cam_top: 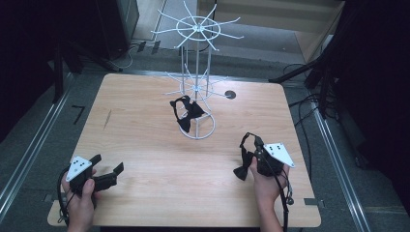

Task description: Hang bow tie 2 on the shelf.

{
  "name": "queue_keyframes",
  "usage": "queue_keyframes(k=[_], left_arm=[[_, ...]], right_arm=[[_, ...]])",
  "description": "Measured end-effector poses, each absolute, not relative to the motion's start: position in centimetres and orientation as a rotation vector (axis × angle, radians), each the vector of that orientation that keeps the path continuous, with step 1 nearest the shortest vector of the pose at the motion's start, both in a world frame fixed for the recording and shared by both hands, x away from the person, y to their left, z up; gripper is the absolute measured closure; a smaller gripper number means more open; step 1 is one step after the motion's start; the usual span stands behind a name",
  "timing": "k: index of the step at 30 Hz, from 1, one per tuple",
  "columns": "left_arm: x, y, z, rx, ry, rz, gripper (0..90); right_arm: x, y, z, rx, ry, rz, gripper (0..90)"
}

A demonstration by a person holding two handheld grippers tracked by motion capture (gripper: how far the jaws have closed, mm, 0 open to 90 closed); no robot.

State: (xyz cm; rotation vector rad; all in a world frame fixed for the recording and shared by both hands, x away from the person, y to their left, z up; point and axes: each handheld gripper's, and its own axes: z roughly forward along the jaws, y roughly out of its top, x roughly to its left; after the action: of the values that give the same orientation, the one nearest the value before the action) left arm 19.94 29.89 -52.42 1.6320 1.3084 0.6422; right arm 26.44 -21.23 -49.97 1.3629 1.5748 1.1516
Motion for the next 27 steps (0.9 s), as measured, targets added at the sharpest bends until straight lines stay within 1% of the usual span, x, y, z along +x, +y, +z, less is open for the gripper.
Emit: queue_keyframes(k=[27], left_arm=[[19.9, 29.9, -52.4, 1.632, 1.311, 0.637, 8.2]], right_arm=[[27.3, -19.4, -46.8, 1.283, 1.56, 1.236, 90.0]])
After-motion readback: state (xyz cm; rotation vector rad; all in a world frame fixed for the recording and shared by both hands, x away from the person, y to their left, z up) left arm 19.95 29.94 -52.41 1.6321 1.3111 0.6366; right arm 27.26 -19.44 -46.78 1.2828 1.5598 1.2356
